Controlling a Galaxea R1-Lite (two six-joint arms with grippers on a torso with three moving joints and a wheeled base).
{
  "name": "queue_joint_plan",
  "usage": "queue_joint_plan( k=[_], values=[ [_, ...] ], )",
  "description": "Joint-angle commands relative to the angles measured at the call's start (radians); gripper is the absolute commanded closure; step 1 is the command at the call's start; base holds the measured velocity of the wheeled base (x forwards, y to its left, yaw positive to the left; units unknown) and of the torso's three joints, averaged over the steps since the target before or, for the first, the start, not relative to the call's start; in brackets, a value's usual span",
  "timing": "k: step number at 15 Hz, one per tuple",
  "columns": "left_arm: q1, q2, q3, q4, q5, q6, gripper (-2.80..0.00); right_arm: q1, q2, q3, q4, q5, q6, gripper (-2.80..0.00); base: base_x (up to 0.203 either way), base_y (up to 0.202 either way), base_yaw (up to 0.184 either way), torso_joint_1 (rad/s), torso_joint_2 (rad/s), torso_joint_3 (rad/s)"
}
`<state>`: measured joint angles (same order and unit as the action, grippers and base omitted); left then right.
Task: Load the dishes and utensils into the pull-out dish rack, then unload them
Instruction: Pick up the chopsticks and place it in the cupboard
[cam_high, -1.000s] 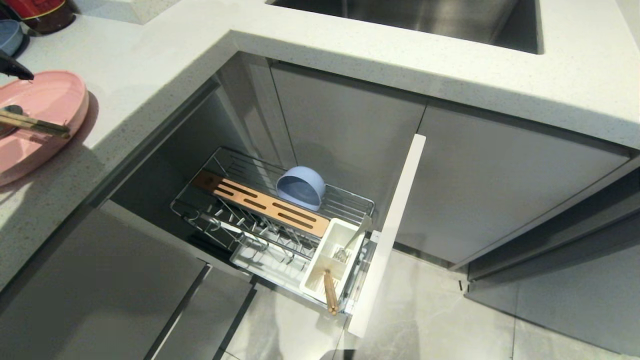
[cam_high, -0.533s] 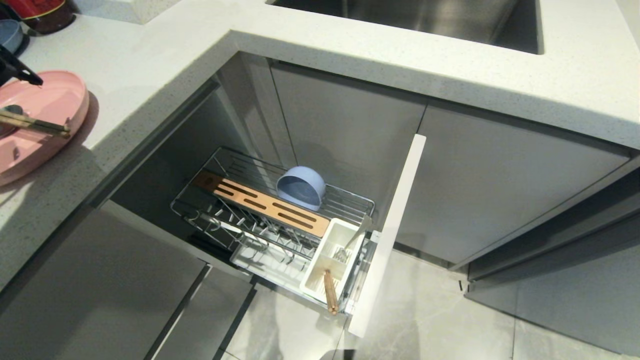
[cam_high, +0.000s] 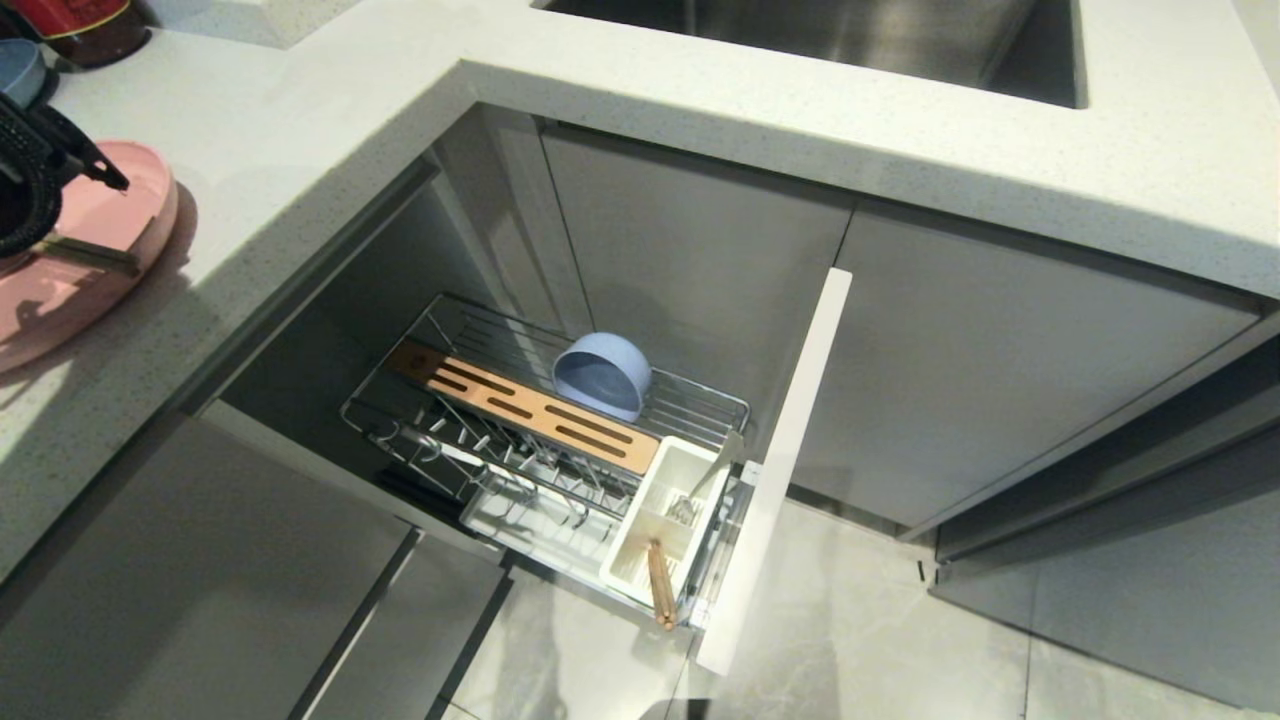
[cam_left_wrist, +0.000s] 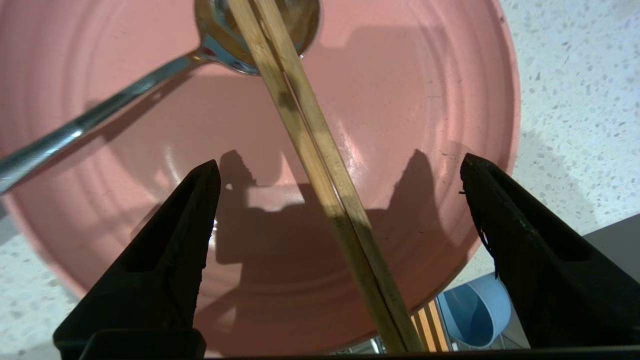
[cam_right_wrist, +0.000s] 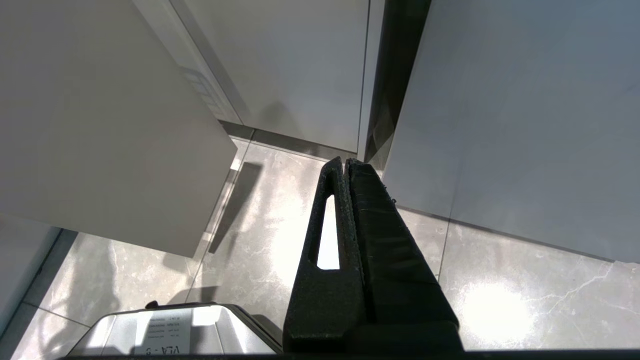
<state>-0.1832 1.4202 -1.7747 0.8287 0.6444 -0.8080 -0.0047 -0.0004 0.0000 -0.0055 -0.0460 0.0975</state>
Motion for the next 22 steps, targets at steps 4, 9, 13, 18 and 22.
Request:
queue_joint_plan(
  k=[4, 9, 13, 18, 22],
  values=[
    [0.005, 0.034, -0.008, 0.003, -0.012, -0.005, -2.8, 0.0, -0.004, 0.0, -0.001, 0.0, 0.001, 0.0, 0.0, 0.0, 0.0, 0.0, 0.0, 0.0],
    [0.005, 0.034, -0.01, 0.0, -0.012, -0.005, -2.8, 0.0, -0.004, 0.0, -0.001, 0.0, 0.001, 0.0, 0.0, 0.0, 0.0, 0.0, 0.0, 0.0],
    [0.005, 0.04, -0.016, 0.0, -0.011, -0.005, 0.0, 0.0, -0.004, 0.0, -0.001, 0.0, 0.001, 0.0, 0.0, 0.0, 0.0, 0.0, 0.0, 0.0],
    [0.005, 0.043, -0.028, 0.0, -0.011, -0.006, 0.0, 0.0, -0.004, 0.0, -0.001, 0.0, 0.001, 0.0, 0.0, 0.0, 0.0, 0.0, 0.0, 0.0],
    [0.022, 0.048, -0.038, -0.002, -0.012, -0.005, 0.0, 0.0, -0.004, 0.0, -0.001, 0.0, 0.001, 0.0, 0.0, 0.0, 0.0, 0.0, 0.0, 0.0]
  ],
)
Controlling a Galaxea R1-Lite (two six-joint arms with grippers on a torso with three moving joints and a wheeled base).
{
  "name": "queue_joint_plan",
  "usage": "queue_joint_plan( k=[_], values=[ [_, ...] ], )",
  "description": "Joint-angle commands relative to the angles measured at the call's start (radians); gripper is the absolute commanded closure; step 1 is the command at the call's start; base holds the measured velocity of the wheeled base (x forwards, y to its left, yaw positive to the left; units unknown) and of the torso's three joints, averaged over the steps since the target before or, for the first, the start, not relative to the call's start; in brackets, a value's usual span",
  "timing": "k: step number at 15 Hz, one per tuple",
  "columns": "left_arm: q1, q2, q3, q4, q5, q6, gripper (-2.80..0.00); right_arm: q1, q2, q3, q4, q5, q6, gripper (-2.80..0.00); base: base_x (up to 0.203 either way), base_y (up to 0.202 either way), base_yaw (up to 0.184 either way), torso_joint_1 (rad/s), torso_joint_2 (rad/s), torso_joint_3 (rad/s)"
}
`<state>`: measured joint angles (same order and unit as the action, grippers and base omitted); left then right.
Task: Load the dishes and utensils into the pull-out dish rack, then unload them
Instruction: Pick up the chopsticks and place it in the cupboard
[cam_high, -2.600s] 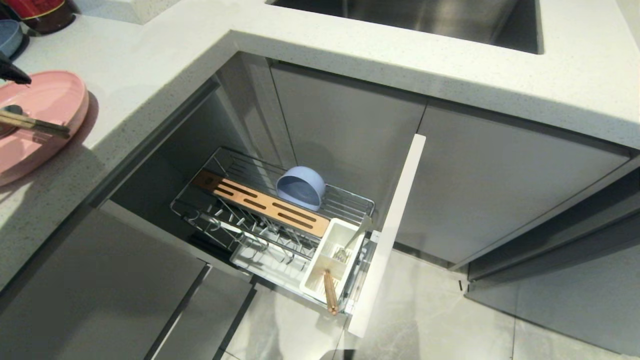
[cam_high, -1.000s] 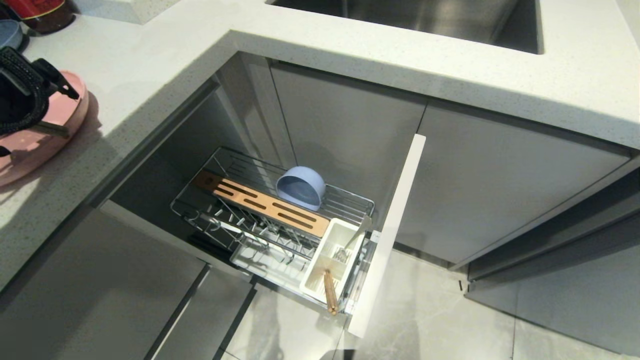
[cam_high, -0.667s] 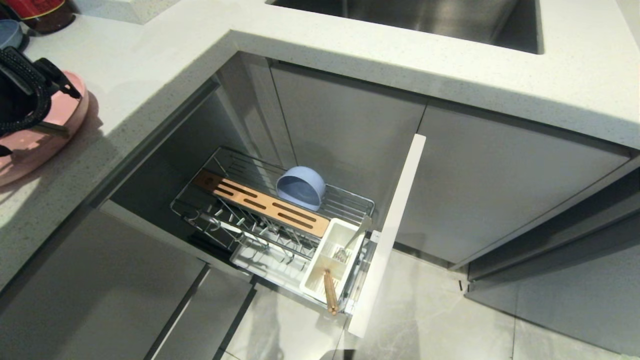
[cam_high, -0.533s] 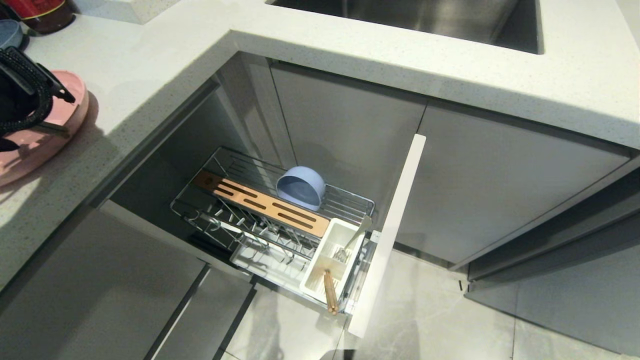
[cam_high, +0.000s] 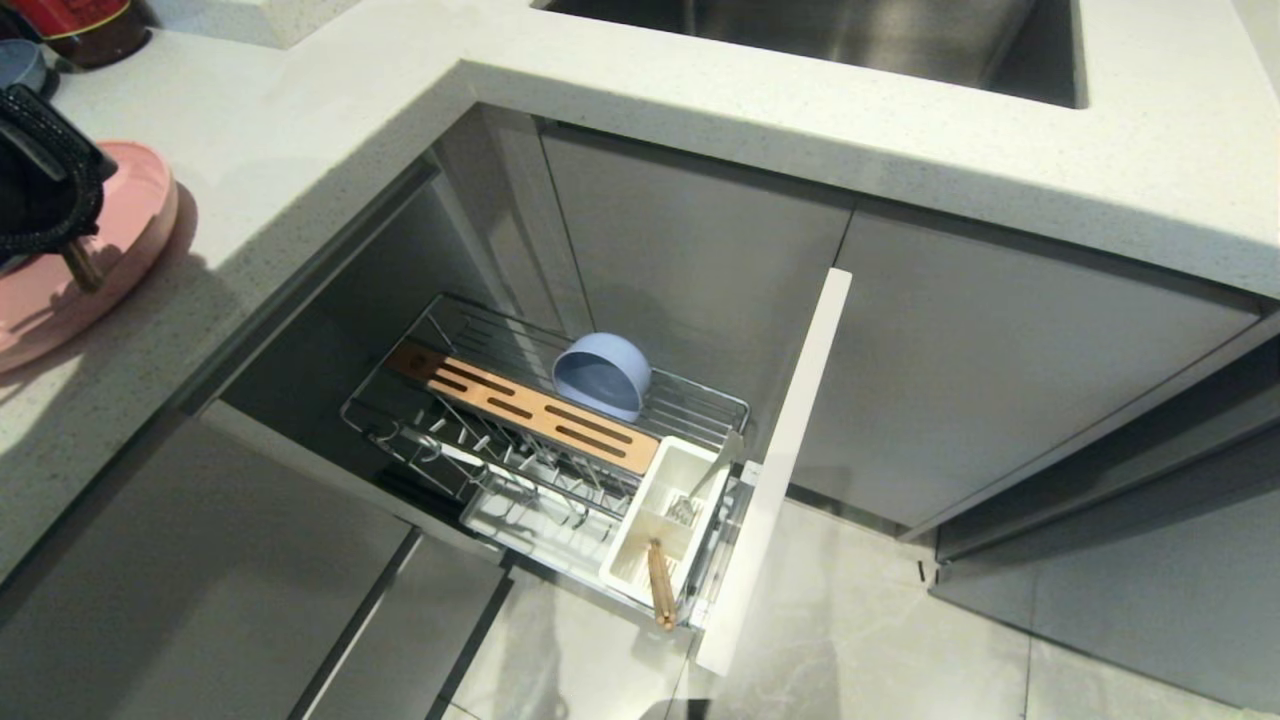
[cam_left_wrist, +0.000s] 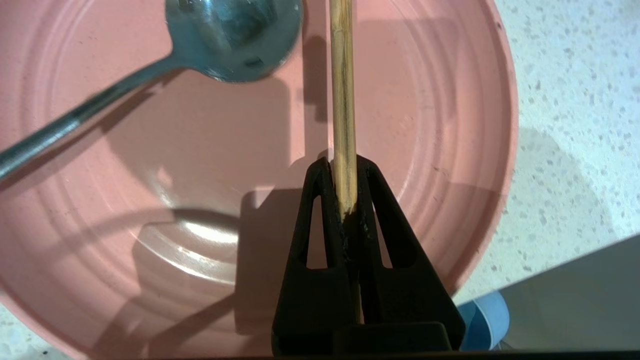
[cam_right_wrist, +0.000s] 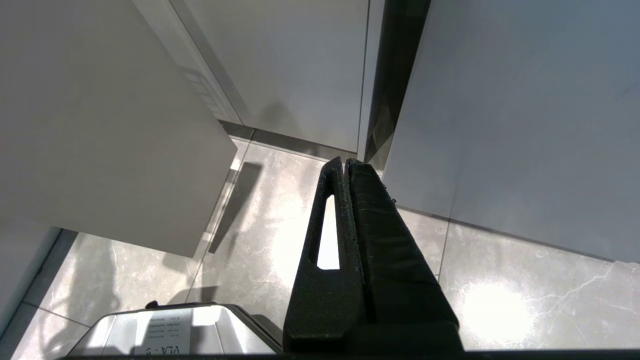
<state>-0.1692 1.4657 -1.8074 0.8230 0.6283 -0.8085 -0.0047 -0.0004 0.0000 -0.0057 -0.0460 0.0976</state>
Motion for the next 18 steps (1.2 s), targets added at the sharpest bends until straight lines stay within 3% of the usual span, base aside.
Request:
queue_joint_plan(
  k=[1, 12, 15, 18],
  values=[
    [0.011, 0.002, -0.007, 0.004, 0.004, -0.004, 0.0, 0.0, -0.004, 0.0, 0.0, 0.0, 0.001, 0.0, 0.0, 0.0, 0.0, 0.0, 0.0, 0.0],
    [-0.008, -0.136, -0.132, 0.01, 0.006, 0.004, 0.0, 0.0, -0.004, 0.0, 0.0, 0.0, 0.001, 0.0, 0.0, 0.0, 0.0, 0.0, 0.0, 0.0],
    [-0.16, -0.212, -0.139, 0.008, -0.042, 0.032, 0.0, 0.0, -0.004, 0.0, 0.0, 0.0, 0.001, 0.0, 0.0, 0.0, 0.0, 0.0, 0.0, 0.0],
    [-0.285, -0.249, -0.138, 0.012, -0.189, 0.086, 0.0, 0.0, -0.004, 0.0, 0.0, 0.0, 0.001, 0.0, 0.0, 0.0, 0.0, 0.0, 0.0, 0.0]
  ],
)
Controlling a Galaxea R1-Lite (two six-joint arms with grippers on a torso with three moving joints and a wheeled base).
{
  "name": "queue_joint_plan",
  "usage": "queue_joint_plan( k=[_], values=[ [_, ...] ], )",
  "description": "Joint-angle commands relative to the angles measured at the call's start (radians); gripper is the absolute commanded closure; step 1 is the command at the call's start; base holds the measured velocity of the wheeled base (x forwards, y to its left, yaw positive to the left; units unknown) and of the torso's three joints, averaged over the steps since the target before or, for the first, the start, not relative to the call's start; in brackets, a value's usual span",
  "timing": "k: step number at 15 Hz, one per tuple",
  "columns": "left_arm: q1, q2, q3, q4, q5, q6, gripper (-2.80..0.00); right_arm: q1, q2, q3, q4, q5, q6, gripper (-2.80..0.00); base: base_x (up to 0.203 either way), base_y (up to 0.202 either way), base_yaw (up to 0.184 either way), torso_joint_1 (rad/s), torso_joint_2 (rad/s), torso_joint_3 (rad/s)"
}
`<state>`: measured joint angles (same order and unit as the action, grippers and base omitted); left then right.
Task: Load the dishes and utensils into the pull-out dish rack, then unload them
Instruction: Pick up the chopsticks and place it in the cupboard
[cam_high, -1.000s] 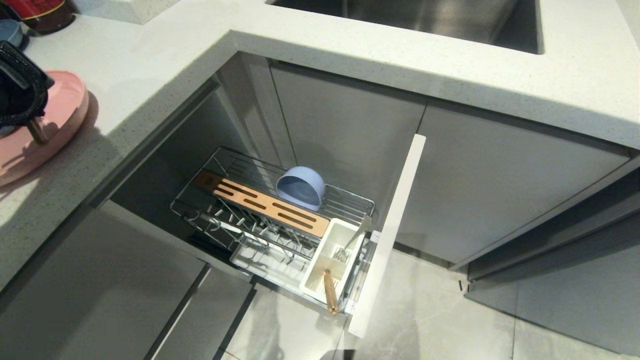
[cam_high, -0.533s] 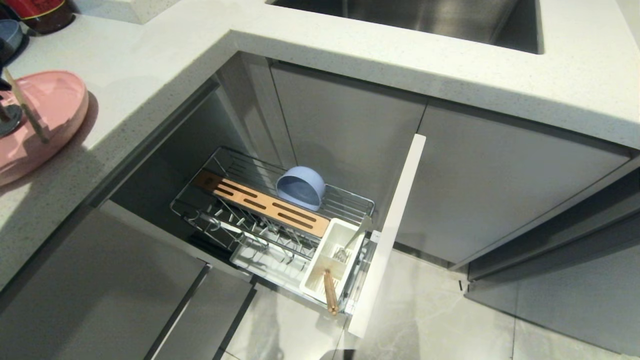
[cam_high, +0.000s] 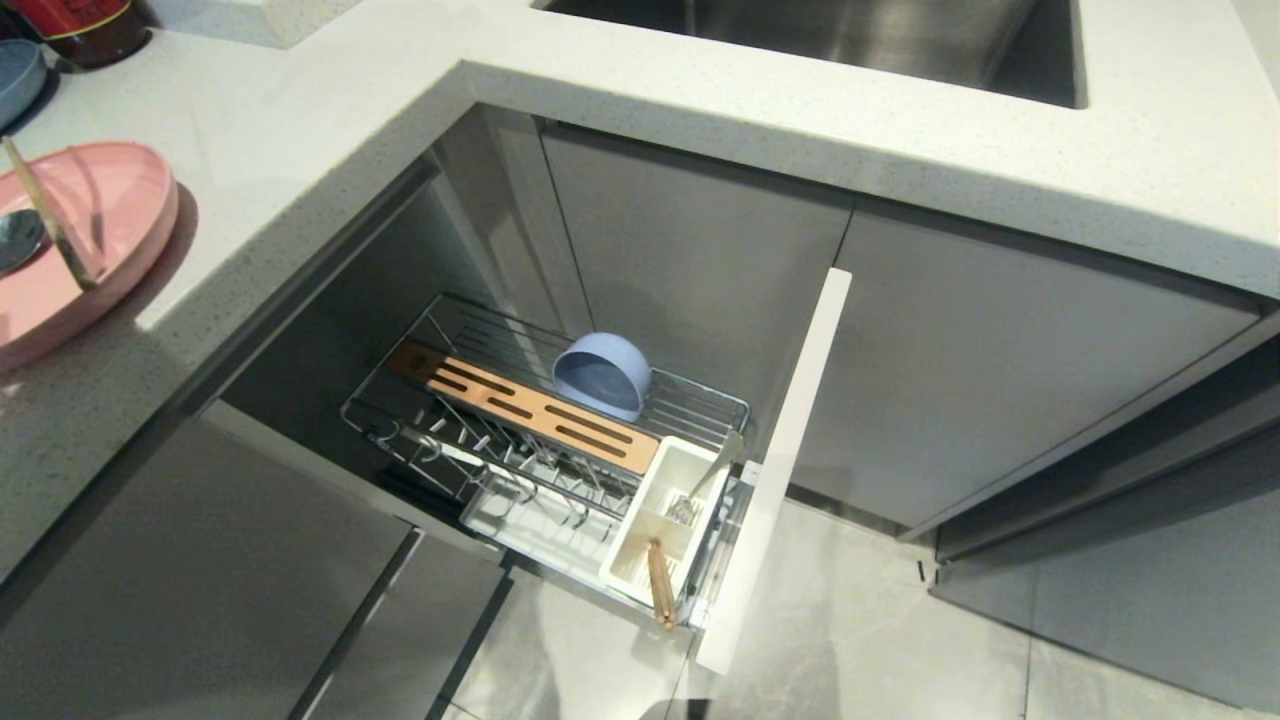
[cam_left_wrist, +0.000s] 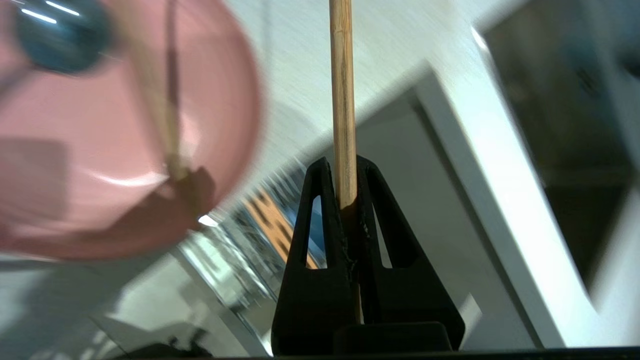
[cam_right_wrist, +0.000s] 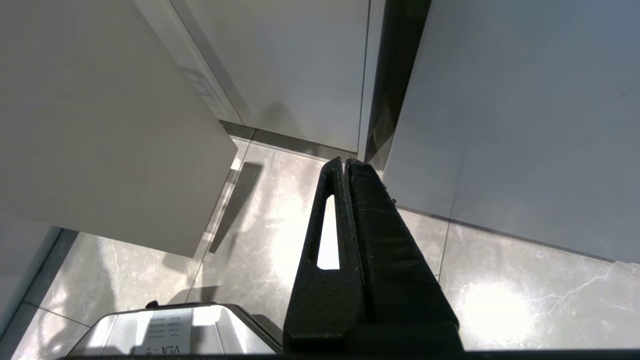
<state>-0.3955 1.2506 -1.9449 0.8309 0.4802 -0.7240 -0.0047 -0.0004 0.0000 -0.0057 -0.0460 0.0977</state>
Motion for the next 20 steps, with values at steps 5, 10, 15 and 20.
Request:
queue_joint_plan(
  k=[5, 10, 15, 20],
  values=[
    [-0.248, 0.029, 0.001, 0.151, -0.269, 0.012, 0.0, 0.0, -0.004, 0.0, 0.0, 0.0, 0.001, 0.0, 0.0, 0.0, 0.0, 0.0, 0.0, 0.0],
    [-0.359, 0.145, -0.002, 0.357, -0.426, 0.01, 0.0, 0.0, -0.004, 0.0, 0.0, 0.0, 0.001, 0.0, 0.0, 0.0, 0.0, 0.0, 0.0, 0.0],
    [-0.388, 0.311, -0.012, 0.605, -0.46, 0.049, 0.0, 0.0, -0.004, 0.0, 0.0, 0.0, 0.001, 0.0, 0.0, 0.0, 0.0, 0.0, 0.0, 0.0],
    [-0.428, 0.413, 0.004, 0.688, -0.494, 0.063, 0.0, 0.0, -0.004, 0.0, 0.0, 0.0, 0.001, 0.0, 0.0, 0.0, 0.0, 0.0, 0.0, 0.0]
  ],
)
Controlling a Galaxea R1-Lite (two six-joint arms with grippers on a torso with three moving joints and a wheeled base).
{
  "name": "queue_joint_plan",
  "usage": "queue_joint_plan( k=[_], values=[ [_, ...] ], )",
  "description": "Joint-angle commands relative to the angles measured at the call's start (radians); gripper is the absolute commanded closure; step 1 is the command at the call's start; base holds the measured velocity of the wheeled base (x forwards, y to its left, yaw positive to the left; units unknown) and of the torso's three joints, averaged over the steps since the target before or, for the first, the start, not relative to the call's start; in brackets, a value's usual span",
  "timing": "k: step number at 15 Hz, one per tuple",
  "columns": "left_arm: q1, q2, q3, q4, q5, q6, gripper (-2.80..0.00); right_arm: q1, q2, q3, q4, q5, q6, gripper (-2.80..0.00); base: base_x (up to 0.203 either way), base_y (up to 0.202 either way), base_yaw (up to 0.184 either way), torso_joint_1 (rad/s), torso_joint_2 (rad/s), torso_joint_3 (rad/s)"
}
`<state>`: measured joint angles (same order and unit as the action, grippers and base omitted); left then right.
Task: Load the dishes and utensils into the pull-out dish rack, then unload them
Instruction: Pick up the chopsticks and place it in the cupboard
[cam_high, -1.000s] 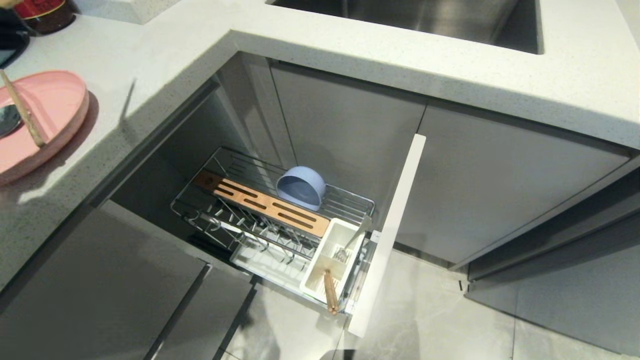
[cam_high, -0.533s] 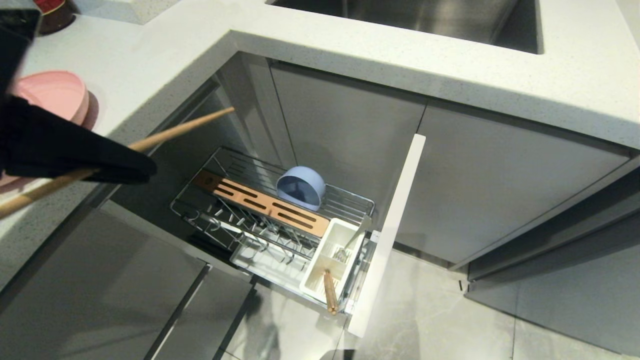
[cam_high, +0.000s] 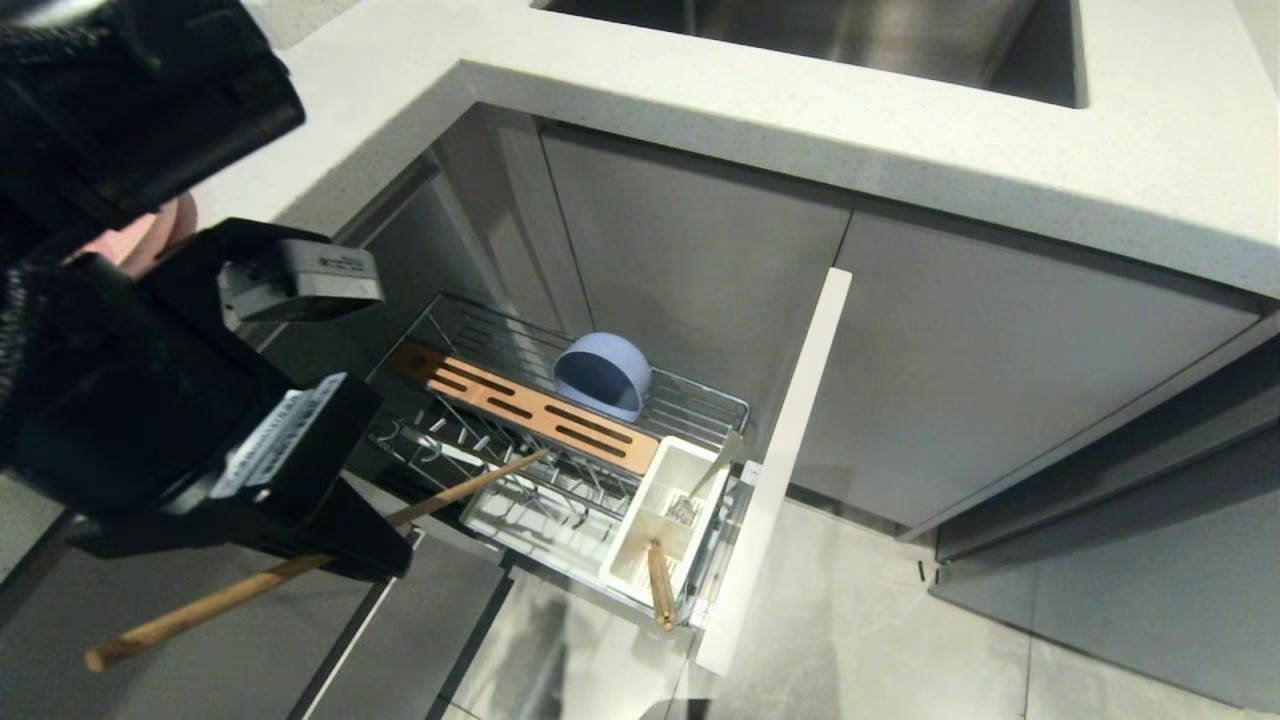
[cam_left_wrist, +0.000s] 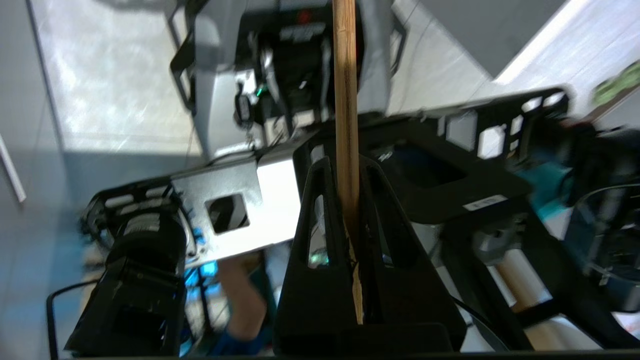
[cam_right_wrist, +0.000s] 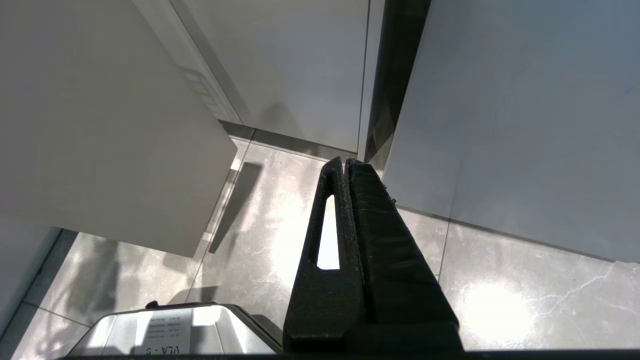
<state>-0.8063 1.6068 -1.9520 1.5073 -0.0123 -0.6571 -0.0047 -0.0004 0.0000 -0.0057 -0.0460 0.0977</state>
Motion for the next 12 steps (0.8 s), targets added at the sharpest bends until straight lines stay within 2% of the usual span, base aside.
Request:
queue_joint_plan(
  k=[1, 3, 8, 12],
  values=[
    [-0.029, 0.073, 0.025, 0.014, -0.002, -0.004, 0.0, 0.0, -0.004, 0.0, 0.0, 0.0, 0.001, 0.0, 0.0, 0.0, 0.0, 0.0, 0.0, 0.0],
    [-0.039, 0.107, 0.056, 0.017, -0.026, 0.01, 0.0, 0.0, -0.004, 0.0, 0.0, 0.0, 0.001, 0.0, 0.0, 0.0, 0.0, 0.0, 0.0, 0.0],
    [-0.039, 0.145, 0.197, 0.001, -0.035, 0.175, 0.0, 0.0, -0.004, 0.0, 0.0, 0.0, 0.001, 0.0, 0.0, 0.0, 0.0, 0.0, 0.0, 0.0],
    [-0.039, 0.145, 0.321, -0.065, -0.029, 0.304, 0.0, 0.0, -0.004, 0.0, 0.0, 0.0, 0.001, 0.0, 0.0, 0.0, 0.0, 0.0, 0.0, 0.0]
  ],
)
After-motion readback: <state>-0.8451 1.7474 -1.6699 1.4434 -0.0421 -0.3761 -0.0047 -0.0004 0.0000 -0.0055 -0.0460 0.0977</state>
